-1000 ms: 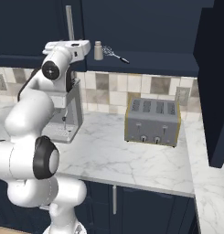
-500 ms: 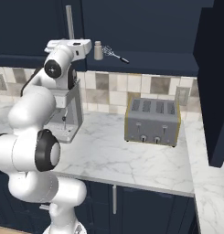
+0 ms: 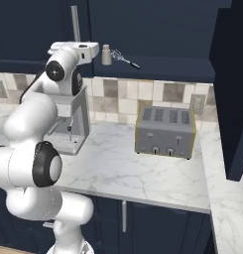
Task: The dining table condiment station is running low on shaker. Refill the condiment station by opening the cabinet and taking the shaker from the cabinet and placing it on the dining table.
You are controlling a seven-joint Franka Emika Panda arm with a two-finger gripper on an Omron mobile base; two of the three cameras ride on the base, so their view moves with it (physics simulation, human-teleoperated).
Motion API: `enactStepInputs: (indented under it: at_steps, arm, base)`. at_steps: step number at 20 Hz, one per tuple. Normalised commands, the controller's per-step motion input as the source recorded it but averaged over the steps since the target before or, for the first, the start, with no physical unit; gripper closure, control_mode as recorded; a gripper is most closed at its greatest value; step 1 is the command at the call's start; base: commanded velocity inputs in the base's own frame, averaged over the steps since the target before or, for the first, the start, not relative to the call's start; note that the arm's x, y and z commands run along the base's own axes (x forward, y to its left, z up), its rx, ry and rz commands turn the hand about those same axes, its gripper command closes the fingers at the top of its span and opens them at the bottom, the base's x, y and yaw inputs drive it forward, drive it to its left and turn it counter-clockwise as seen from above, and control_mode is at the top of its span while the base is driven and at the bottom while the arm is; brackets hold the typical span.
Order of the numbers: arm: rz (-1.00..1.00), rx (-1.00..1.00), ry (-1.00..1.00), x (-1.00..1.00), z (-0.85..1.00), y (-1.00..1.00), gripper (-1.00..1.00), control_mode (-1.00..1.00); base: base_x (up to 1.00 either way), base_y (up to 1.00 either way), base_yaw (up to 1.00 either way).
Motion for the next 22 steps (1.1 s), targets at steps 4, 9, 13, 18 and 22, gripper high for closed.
enactStepInputs:
  at_steps: [4,9,13,18,22]
  arm:
    - [-0.01,0.0,0.04,0.01,0.0,0.05,1.0,-1.0]
    - [0.01,-0.01,0.03,-0.15,0.0,0.34,1.0,-1.0]
    - [0.04,0.02,0.08,-0.56,0.01,0.51,1.0,-1.0]
    - [0.05,0.05,0.13,-0.64,0.05,0.62,1.0,-1.0]
    - [0.05,0.06,0.12,-0.72,0.05,0.65,1.0,-1.0]
  base:
    - [0.0,0.0,0.0]
    - [0.0,0.0,0.0]
    - [0.0,0.0,0.0]
    - [0.0,0.0,0.0]
    - [0.0,0.0,0.0]
